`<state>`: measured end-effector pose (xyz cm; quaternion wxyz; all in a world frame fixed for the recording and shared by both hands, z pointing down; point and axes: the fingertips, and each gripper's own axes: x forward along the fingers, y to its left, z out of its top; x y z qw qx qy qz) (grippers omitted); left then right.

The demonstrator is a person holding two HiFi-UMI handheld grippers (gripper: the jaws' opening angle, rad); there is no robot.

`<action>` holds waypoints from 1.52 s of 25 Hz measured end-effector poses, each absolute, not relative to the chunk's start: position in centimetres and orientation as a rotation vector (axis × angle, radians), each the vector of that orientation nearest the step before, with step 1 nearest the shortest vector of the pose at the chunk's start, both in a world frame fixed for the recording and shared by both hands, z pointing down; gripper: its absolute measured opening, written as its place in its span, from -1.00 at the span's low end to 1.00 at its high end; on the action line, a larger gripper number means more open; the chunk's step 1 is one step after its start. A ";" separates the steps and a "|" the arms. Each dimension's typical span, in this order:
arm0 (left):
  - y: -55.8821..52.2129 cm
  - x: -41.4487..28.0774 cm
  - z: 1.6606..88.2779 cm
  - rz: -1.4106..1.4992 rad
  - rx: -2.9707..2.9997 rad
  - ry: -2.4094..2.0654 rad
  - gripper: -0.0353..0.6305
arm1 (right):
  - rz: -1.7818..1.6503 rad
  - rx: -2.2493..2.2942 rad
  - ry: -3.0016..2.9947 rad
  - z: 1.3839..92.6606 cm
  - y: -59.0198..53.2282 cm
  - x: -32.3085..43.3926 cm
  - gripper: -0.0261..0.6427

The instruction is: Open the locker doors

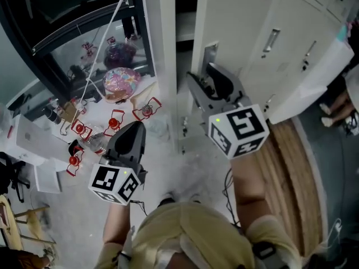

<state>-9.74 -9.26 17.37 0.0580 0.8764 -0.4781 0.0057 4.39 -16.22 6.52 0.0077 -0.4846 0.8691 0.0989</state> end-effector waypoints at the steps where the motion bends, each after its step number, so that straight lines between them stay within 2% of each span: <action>1: -9.4 -9.1 17.4 0.015 2.663 -1.423 -0.88 | 0.308 -1.515 2.717 6.5 -15.8 4.8 -0.45; 13: -9.0 -3.3 16.9 0.017 2.830 -1.136 -0.88 | 0.260 -1.619 2.667 6.8 -11.1 10.1 -0.45; 38: -9.1 2.6 17.4 0.036 2.922 -0.824 -0.88 | 0.137 -2.057 2.325 8.3 -5.5 22.6 -0.45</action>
